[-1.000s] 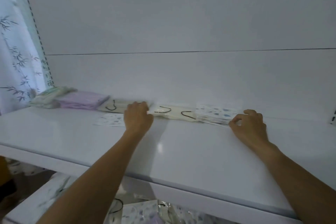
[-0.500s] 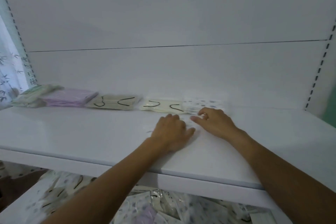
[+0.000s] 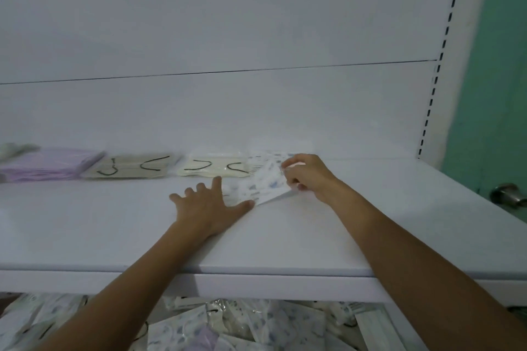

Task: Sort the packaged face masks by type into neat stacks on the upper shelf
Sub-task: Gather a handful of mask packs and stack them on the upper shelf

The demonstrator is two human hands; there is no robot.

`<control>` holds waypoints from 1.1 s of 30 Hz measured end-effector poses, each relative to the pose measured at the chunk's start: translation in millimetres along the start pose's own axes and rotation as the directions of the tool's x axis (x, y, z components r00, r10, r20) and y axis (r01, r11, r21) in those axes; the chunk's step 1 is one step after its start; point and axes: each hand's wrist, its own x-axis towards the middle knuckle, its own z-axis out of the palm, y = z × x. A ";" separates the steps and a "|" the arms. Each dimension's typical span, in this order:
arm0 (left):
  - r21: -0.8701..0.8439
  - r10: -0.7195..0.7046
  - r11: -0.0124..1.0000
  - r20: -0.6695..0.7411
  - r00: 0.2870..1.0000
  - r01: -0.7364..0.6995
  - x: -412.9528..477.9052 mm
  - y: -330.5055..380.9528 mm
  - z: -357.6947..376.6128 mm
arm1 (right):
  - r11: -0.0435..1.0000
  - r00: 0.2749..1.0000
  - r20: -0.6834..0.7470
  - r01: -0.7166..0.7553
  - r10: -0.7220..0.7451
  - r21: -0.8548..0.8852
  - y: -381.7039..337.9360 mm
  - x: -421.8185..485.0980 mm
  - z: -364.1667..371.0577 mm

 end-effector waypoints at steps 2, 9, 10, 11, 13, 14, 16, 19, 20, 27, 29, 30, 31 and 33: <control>-0.256 0.045 0.964 -0.097 0.994 -0.069 2.9 2.4 0.4 | 0.993 0.982 -0.154 0.115 -0.111 0.019 -2.5 2.3 -1.6; -0.950 -0.006 0.306 -0.058 0.998 -0.053 36.8 11.5 -10.4 | 0.960 0.879 -0.467 0.207 -0.098 0.186 4.3 18.1 -16.4; -0.924 0.031 0.371 -0.089 0.996 -0.094 41.9 15.9 -11.1 | 0.968 0.870 -0.487 0.184 -0.079 0.171 6.2 19.9 -18.1; -0.898 0.058 0.421 -0.116 0.992 -0.130 46.2 21.9 -11.6 | 0.975 0.866 -0.496 0.166 -0.071 0.150 8.3 22.4 -19.6; -0.864 0.086 0.468 -0.163 0.983 -0.184 55.0 35.7 -11.4 | 0.982 0.879 -0.474 0.130 -0.052 0.134 13.1 27.8 -22.5; -0.839 0.098 0.505 -0.176 0.980 -0.201 61.0 41.3 -8.1 | 0.986 0.893 -0.449 0.110 -0.044 0.123 16.3 30.1 -22.9; -0.706 0.135 0.675 -0.171 0.976 -0.217 70.5 51.5 1.2 | 0.997 0.917 -0.391 0.078 -0.072 0.000 24.0 33.6 -20.9; -0.512 0.115 0.838 -0.169 0.979 -0.187 76.1 61.9 18.0 | 0.951 0.938 -0.321 0.029 -0.132 -0.307 37.8 35.5 -15.1; -0.485 0.079 0.859 -0.186 0.979 -0.161 75.6 65.8 20.5 | 0.924 0.939 -0.314 0.012 -0.143 -0.383 41.2 36.3 -14.3; -0.678 0.044 0.713 -0.213 0.976 -0.180 75.6 65.4 21.2 | 0.858 0.961 -0.223 0.029 -0.166 -0.513 38.4 35.3 -14.9; -0.784 0.010 0.594 -0.218 0.976 -0.181 76.2 62.7 20.3 | 0.877 0.960 -0.230 0.031 -0.159 -0.479 37.5 35.2 -17.0; -0.811 -0.006 0.555 -0.226 0.974 -0.185 76.1 62.6 19.5 | 0.874 0.959 -0.235 0.023 -0.156 -0.485 38.5 35.2 -18.3; -0.819 -0.017 0.540 -0.238 0.971 -0.191 75.2 62.5 18.5 | 0.863 0.959 -0.235 0.017 -0.157 -0.504 40.3 35.1 -18.9; -0.786 -0.019 0.581 -0.271 0.962 -0.210 74.3 62.4 17.9 | 0.796 0.957 -0.228 0.007 -0.182 -0.606 43.6 33.9 -18.8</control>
